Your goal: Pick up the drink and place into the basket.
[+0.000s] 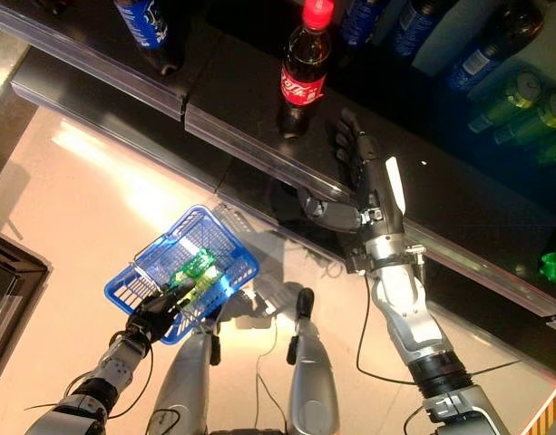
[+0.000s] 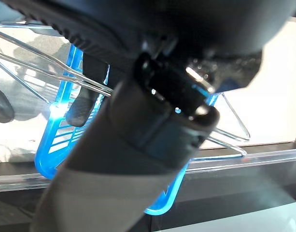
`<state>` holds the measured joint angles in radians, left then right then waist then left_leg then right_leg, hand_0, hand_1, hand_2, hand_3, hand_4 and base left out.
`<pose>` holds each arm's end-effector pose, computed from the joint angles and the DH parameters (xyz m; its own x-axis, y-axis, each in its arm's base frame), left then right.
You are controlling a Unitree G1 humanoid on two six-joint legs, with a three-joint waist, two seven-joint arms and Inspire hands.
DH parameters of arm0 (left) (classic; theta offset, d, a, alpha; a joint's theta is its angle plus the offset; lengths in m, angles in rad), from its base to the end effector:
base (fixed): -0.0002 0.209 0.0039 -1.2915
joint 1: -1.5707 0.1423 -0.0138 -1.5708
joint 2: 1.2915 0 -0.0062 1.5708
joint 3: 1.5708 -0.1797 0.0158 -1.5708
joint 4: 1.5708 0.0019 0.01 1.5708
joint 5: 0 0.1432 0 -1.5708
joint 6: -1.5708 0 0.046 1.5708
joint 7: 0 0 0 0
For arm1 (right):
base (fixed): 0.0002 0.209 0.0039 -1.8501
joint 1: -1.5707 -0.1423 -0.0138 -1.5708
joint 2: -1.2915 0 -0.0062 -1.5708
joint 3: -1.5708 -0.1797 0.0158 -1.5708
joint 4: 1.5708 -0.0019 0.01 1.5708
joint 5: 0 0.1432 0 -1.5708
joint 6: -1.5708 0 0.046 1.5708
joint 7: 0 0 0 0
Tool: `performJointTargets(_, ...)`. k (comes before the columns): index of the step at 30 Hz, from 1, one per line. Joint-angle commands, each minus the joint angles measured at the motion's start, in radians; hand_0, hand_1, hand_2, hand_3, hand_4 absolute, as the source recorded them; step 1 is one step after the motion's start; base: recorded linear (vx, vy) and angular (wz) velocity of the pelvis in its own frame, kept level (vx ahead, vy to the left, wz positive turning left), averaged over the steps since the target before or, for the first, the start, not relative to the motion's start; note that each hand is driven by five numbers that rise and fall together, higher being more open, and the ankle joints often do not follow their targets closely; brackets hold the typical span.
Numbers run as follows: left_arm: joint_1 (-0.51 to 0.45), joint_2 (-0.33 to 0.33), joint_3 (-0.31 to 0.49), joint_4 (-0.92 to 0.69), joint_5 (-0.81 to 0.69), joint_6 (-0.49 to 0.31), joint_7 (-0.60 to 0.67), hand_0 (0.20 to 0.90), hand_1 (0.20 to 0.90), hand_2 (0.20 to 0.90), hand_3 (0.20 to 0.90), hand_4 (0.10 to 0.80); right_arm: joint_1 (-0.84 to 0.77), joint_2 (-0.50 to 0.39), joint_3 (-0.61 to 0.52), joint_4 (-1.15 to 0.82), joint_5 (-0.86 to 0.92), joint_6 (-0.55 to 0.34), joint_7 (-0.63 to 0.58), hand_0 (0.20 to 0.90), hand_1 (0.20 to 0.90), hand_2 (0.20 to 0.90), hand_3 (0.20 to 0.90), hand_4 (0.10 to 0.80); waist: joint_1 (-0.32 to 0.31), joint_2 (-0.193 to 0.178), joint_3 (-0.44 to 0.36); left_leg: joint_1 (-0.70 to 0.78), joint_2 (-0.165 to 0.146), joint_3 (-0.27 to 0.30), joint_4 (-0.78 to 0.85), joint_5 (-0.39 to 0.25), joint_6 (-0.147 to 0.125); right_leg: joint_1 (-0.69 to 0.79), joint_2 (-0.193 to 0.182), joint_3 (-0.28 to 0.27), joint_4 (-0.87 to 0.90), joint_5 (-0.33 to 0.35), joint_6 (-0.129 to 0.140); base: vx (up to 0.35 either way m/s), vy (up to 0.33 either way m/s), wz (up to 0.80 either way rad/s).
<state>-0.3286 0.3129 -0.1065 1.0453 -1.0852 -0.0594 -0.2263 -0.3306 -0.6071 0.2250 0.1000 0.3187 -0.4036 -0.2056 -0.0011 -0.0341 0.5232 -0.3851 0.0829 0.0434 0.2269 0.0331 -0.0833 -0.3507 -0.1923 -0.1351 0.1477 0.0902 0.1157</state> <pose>0.2180 0.2326 -0.0455 0.8737 0.0336 -0.4853 -0.3487 0.7390 -0.5765 0.2574 -0.2031 0.1325 0.8451 0.1214 0.5206 0.0025 0.9730 -0.2309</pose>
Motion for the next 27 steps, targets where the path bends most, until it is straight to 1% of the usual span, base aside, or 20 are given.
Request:
performJointTargets(1, 0.085, 0.006, 0.008, -0.091, -0.022, -0.034, -0.086, 0.3, 0.3, 0.3, 0.2, 0.1, -0.096, -0.021, -0.099, -0.117, 0.051, -0.128, -0.041, 0.9, 0.9, 0.9, 0.9, 0.8, 0.02, 0.011, -0.065, 0.019, -0.029, -0.006, 0.063, -0.088, 0.048, 0.028, -0.041, 0.007, 0.05, -0.057, 0.048, 0.0, 0.0, 0.0)
performJointTargets(15, 0.085, 0.014, -0.009, -0.112, 0.004, 0.0, -0.077, 0.3, 0.3, 0.3, 0.2, 0.1, -0.231, -0.034, -0.104, 0.04, 0.129, -0.101, -0.02, 0.9, 0.9, 0.9, 0.9, 0.8, 0.054, 0.017, -0.071, 0.024, -0.032, -0.018, 0.08, -0.091, 0.047, 0.045, -0.056, -0.028, 0.05, -0.051, 0.049, 0.006, -0.004, 0.01)
performJointTargets(20, 0.083, 0.021, -0.021, -0.118, 0.006, 0.013, -0.075, 0.3, 0.3, 0.3, 0.2, 0.1, -0.301, -0.05, -0.104, 0.105, 0.156, -0.065, -0.031, 0.9, 0.9, 0.9, 0.9, 0.8, 0.068, 0.022, -0.072, 0.03, -0.032, -0.022, 0.076, -0.088, 0.048, 0.052, -0.059, -0.038, 0.047, -0.048, 0.05, 0.004, 0.0, 0.02)
performJointTargets(27, 0.077, 0.032, -0.035, -0.122, 0.012, 0.024, -0.076, 0.3, 0.3, 0.3, 0.2, 0.1, -0.382, -0.079, -0.089, 0.199, 0.162, -0.038, -0.048, 0.9, 0.9, 0.9, 0.9, 0.8, 0.086, 0.023, -0.068, 0.029, -0.035, -0.031, 0.08, -0.088, 0.048, 0.051, -0.065, -0.049, 0.053, -0.043, 0.053, 0.003, -0.011, 0.04)
